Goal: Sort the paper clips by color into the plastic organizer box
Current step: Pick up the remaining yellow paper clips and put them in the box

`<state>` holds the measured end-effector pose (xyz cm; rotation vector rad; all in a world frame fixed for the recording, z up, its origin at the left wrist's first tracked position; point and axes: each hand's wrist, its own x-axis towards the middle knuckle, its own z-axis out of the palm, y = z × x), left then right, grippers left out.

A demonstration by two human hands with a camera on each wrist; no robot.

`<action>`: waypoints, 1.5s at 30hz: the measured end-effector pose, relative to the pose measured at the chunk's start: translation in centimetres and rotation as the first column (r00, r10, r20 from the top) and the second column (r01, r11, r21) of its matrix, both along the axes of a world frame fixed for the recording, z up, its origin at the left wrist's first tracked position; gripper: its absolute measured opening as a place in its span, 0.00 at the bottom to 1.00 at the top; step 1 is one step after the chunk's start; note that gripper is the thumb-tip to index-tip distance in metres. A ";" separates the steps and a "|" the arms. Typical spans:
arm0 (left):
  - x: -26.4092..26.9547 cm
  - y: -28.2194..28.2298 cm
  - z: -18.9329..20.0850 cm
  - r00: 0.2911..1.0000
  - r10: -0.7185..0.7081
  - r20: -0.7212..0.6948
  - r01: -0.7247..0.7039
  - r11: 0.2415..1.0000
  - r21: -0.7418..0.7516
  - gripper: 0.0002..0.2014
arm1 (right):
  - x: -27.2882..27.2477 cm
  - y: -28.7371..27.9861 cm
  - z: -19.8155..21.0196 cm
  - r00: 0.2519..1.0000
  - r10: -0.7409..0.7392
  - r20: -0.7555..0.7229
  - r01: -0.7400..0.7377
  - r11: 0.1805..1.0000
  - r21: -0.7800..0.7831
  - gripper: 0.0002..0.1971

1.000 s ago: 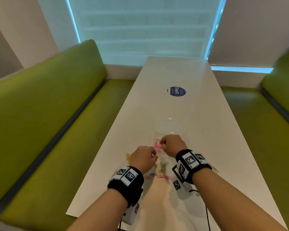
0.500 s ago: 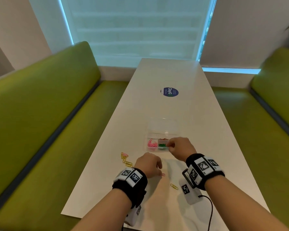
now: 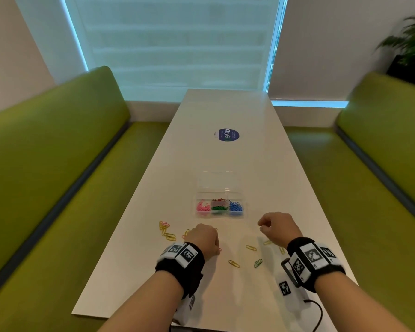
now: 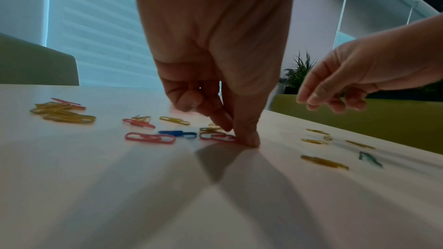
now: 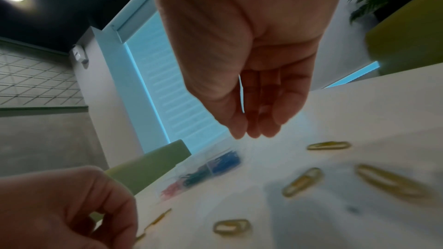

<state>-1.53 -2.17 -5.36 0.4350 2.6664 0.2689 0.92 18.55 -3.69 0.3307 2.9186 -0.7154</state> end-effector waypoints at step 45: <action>0.4 0.5 1.8 0.984 0.169 0.063 -0.176 0.819 0.546 0.09 | 1.6 -6.1 0.9 0.986 0.144 0.088 -0.118 0.962 -0.246 0.11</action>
